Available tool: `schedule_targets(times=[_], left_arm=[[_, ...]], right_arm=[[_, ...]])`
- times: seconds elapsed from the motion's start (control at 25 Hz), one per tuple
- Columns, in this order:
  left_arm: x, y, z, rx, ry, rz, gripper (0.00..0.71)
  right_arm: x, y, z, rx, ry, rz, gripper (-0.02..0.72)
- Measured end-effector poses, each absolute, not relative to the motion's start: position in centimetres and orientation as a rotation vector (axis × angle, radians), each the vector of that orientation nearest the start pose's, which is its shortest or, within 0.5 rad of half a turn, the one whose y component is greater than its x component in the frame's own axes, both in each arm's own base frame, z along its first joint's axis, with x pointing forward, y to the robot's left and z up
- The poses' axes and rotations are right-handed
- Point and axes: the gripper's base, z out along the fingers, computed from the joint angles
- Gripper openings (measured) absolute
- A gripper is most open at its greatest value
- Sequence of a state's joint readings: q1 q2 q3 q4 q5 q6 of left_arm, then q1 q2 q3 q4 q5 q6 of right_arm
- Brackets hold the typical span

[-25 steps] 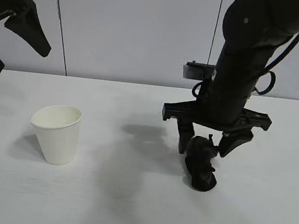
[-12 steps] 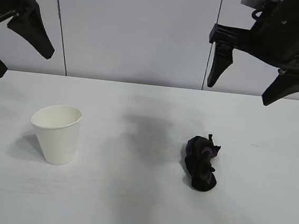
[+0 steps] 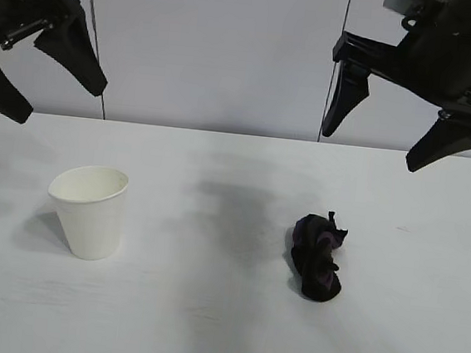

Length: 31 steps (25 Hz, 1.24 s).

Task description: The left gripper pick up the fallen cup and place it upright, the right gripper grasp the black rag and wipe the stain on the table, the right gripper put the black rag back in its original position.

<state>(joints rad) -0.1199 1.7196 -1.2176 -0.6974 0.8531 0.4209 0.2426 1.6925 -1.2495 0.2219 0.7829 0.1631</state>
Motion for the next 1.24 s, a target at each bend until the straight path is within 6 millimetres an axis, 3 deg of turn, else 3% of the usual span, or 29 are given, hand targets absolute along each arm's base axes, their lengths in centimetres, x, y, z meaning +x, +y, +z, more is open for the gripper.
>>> schedule_targets(times=[0.2, 1.24], left_arm=[[34.46, -9.33, 24.54, 0.181, 2.639, -0.783, 0.693], [34.54, -9.43, 24.64, 0.158, 2.627, -0.805, 0.693]], right_arm=[[34.07, 9.88, 25.09, 0.061, 2.726, 0.379, 0.653], [34.36, 9.91, 25.23, 0.067, 2.69, 0.383, 0.653]])
